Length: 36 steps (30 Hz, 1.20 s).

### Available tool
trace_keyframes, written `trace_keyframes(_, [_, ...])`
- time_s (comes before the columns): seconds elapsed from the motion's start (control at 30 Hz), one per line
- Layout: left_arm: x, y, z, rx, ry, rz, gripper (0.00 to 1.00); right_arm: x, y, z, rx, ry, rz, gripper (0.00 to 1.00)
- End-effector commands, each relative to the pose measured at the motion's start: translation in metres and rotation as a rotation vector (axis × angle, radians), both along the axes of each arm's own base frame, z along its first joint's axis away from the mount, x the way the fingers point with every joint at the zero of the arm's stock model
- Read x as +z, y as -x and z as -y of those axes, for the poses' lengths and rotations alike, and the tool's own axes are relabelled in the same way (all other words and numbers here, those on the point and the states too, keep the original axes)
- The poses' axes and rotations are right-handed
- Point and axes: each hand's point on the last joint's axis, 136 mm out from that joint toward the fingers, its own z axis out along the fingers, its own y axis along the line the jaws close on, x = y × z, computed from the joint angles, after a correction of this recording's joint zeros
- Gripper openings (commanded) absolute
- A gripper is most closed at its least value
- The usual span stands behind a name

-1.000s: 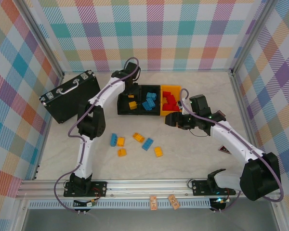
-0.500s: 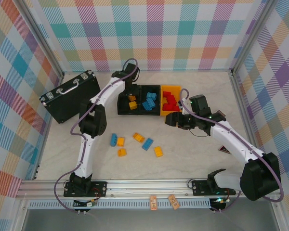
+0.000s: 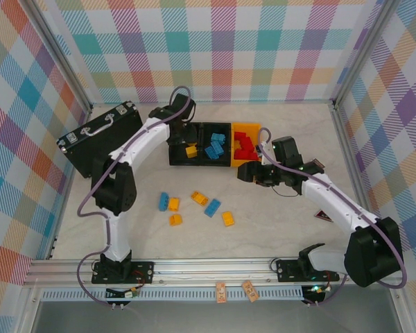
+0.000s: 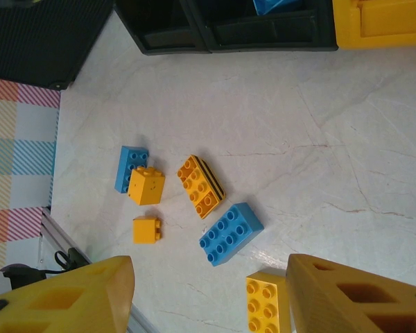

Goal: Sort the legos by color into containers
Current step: Place the lego in the container, then pick up the lego from the center of the table.

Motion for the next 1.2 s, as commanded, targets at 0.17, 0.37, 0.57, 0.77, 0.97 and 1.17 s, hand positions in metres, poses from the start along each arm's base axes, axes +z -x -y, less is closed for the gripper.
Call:
trace_keyframes(0.17, [-0.001,0.058,-0.008,0.013,0.02,-0.042,0.56,0.004,-0.001,-0.011,0.05,-0.028,0.004,0.59])
trace_keyframes(0.37, [-0.02,0.1,-0.034,0.08,-0.003,-0.093,0.57,-0.001,0.005,-0.016,0.078,-0.01,-0.007,0.6])
trace_keyframes(0.57, [-0.049,0.135,-0.054,0.134,-0.024,-0.155,0.61,-0.005,0.012,-0.023,0.102,0.004,-0.019,0.59])
trace_keyframes(0.77, [-0.079,0.156,-0.064,0.169,-0.039,-0.214,0.61,-0.004,0.013,-0.03,0.118,0.011,-0.017,0.59])
trace_keyframes(0.97, [-0.104,0.174,-0.073,0.202,-0.055,-0.264,0.61,-0.005,0.016,-0.032,0.12,0.018,-0.02,0.59])
trace_keyframes(1.17, [-0.115,0.182,-0.085,0.222,-0.112,-0.282,0.56,-0.007,0.016,-0.033,0.122,0.017,-0.022,0.59])
